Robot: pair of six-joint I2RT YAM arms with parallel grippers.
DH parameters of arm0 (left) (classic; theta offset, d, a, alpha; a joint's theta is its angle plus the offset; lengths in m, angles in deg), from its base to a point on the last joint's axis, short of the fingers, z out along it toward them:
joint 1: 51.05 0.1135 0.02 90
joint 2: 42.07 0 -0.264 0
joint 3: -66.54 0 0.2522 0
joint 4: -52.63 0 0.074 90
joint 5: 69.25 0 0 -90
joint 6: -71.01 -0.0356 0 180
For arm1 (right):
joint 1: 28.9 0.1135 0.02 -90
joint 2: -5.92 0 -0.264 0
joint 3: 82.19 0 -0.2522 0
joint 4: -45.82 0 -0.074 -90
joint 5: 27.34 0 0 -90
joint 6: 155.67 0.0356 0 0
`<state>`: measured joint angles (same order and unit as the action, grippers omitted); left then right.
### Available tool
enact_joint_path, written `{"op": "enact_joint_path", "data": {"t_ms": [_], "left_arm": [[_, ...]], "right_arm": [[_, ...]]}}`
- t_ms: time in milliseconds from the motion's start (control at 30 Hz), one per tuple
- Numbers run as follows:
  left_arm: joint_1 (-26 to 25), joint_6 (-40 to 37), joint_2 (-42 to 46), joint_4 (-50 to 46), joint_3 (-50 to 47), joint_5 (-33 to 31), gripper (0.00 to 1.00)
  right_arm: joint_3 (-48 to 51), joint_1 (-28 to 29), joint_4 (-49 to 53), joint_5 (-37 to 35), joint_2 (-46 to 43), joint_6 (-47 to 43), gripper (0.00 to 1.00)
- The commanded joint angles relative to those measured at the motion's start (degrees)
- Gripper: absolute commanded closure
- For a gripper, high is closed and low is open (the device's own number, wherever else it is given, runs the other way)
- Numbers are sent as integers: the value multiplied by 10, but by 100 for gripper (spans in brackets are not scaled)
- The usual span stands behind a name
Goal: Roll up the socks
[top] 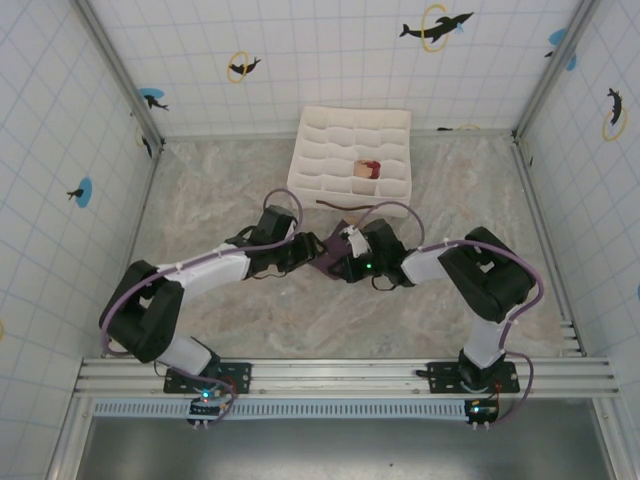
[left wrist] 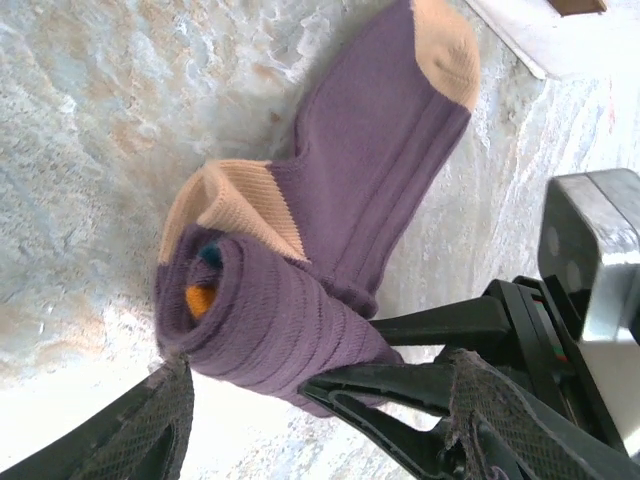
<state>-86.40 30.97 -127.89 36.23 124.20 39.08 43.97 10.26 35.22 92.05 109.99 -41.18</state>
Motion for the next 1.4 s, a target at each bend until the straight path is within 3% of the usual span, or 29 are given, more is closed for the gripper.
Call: {"op": "enact_joint_path", "data": {"t_ms": [0,167,533,700,833,1100,1367], "left_arm": [[1,17,7,25,-38,13,32],[0,38,-5,53,-63,23,34],[-20,77,-61,108,-46,24,35],[-30,88,-86,116,-38,28,43],[-31,91,-99,112,-37,27,56],[-21,50,-114,24,9,18,98],[-5,2,-80,-68,29,20,100]], "right_arm": [[43,-4,101,38,24,132,100],[73,-13,58,40,11,235,100],[70,-23,28,23,34,263,100],[77,-30,1,26,41,272,100],[89,-35,-36,38,37,276,99],[97,-39,-36,47,-30,201,69],[66,-23,72,-17,-148,57,53]]}}
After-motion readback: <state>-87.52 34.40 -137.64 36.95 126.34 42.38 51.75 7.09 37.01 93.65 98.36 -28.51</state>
